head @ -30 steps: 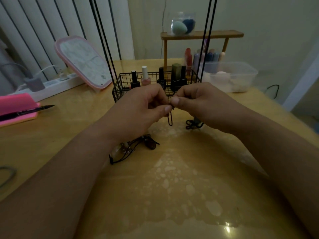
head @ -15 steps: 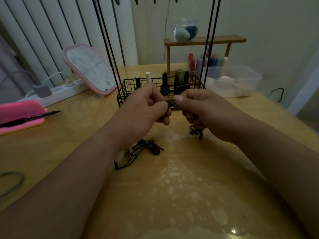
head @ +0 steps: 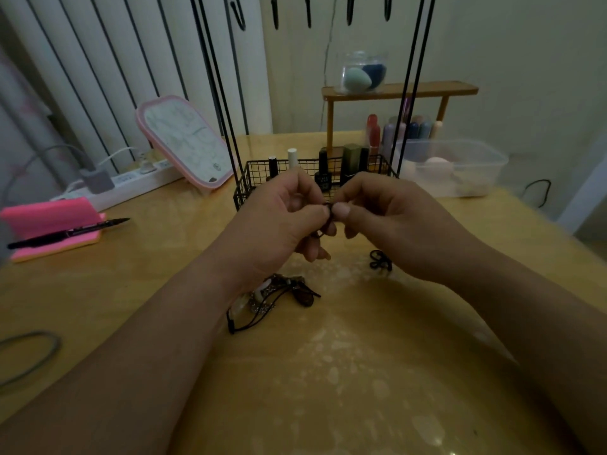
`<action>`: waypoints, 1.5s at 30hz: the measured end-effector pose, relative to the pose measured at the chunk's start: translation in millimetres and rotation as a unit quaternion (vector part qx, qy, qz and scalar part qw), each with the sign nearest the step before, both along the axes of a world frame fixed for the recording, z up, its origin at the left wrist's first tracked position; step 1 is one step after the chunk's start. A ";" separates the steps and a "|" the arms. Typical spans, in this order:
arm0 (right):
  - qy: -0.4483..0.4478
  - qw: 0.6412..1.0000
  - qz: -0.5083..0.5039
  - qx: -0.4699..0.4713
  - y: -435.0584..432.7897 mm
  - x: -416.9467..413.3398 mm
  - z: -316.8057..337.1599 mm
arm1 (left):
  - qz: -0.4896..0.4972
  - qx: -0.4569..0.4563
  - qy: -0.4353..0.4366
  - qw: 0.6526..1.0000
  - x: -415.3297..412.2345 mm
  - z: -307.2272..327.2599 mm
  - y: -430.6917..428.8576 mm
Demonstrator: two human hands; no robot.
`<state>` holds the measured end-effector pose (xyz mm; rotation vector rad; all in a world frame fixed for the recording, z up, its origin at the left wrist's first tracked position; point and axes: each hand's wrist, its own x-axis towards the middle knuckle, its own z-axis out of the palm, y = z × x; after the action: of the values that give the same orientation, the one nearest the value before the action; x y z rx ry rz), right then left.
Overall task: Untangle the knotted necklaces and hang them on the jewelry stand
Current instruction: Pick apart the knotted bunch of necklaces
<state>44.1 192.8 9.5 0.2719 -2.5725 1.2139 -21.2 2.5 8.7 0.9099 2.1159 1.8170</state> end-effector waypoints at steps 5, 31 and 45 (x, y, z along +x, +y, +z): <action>-0.019 0.999 -0.004 -0.042 4.3 -2.2 1.7 | -0.010 0.008 -0.016 1.000 2.0 -0.4 1.4; -0.087 0.989 0.013 -0.118 5.7 -1.6 0.9 | 0.028 -0.038 0.096 0.994 1.3 -2.9 2.6; -0.104 0.984 0.012 -0.146 7.3 -1.2 4.2 | 0.099 0.105 0.010 0.989 -0.4 4.5 0.8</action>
<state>42.9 200.1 13.7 0.1192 -2.5158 1.6861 -21.6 3.3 13.3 0.7871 2.1227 2.1726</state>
